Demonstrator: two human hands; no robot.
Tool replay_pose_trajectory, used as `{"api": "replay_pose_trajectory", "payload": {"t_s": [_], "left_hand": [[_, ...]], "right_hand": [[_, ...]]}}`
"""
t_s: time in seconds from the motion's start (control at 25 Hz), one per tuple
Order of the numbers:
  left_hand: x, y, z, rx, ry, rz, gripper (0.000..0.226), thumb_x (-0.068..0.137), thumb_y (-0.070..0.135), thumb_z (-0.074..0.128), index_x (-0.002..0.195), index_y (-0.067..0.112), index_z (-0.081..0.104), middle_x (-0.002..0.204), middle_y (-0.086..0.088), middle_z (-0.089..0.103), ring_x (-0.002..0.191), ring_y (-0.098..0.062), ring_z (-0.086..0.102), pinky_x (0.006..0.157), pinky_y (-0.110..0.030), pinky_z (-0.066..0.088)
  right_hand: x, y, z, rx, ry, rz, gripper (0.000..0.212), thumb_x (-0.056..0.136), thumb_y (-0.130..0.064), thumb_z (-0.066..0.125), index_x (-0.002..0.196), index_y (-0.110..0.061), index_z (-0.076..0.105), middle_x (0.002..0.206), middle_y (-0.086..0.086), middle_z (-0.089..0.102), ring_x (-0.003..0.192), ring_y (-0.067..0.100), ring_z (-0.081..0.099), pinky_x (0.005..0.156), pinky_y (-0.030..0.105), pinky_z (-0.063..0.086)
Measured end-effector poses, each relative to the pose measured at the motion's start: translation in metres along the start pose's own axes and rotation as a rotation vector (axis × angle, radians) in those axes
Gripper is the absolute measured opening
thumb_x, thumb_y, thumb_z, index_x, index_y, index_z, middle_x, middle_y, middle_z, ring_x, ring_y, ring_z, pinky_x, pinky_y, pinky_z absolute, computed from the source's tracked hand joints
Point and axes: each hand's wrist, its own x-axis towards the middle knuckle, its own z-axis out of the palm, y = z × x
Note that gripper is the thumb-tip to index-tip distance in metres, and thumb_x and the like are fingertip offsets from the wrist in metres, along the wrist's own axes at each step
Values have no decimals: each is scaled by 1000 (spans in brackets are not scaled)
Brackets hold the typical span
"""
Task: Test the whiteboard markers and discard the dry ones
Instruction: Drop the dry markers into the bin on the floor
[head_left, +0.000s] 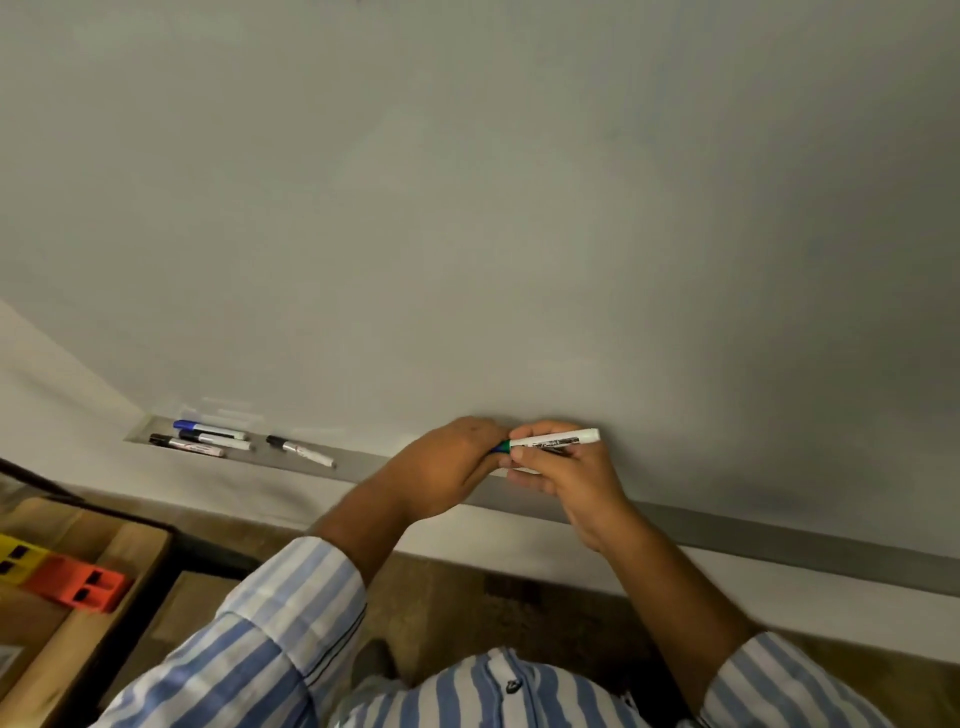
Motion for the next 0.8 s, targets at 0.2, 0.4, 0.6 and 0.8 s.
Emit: {"api": "replay_pose_trajectory", "payload": {"t_s": [0.2,0.4,0.6,0.8], "left_hand": [[-6,5,-4,59,112,-12,28,112,39,39,106,18,57,91,8,56,81,-10,45,69,-34,40],[1,-2,-42,46,128,130,33,111,41,37,95,17,52,84,9,48,76,-8,40,65,-29,32],[-2,-22,-111,110,239,321,40,111,46,36,89,16,50,76,1,54,68,-11,40,60,-29,32],[4,-29,-196,240,538,413,59,107,62,35,76,16,55,61,0,52,53,-22,48,45,-34,41]], "right_hand": [[-7,-8,16,-17,26,-155,14,92,5,75,101,-5,80,94,22,81,88,33,81,84,44,67],[-10,-23,40,-29,43,-405,23,93,9,72,96,-12,83,91,15,81,85,33,81,76,40,68],[-8,-49,97,-93,38,-684,15,94,-10,75,103,-18,83,95,9,80,85,34,80,74,38,67],[2,-114,146,-494,120,-1140,8,94,-8,77,101,-8,81,98,1,78,89,25,74,78,43,59]]}}
